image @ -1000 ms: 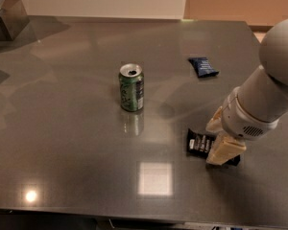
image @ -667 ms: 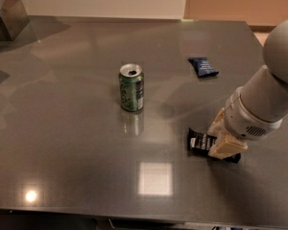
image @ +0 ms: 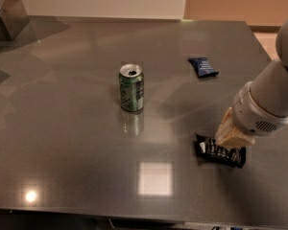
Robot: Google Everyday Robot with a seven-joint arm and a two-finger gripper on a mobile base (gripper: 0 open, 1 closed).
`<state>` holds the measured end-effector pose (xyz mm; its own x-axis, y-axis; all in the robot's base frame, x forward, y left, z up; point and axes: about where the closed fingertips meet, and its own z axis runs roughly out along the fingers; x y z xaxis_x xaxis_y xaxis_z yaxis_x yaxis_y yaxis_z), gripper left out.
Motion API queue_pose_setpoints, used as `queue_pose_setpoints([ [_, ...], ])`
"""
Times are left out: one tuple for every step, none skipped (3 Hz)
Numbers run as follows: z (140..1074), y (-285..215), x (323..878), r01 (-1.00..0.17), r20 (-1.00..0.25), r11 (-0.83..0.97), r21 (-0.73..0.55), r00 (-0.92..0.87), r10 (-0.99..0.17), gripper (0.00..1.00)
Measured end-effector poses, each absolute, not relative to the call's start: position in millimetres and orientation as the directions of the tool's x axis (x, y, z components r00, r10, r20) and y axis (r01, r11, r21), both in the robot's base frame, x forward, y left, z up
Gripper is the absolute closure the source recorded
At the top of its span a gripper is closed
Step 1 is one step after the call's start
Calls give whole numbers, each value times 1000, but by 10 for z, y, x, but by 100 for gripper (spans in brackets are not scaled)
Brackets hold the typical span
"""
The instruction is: Pick rxbar chocolate
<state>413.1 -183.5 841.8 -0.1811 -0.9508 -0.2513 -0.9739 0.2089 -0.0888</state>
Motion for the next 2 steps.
queue_pose_setpoints([
  [8644, -1830, 4172, -974, -273, 208, -94, -176, -946, 100],
  [8852, -1809, 4196, -974, -294, 204, -96, -168, -941, 100],
])
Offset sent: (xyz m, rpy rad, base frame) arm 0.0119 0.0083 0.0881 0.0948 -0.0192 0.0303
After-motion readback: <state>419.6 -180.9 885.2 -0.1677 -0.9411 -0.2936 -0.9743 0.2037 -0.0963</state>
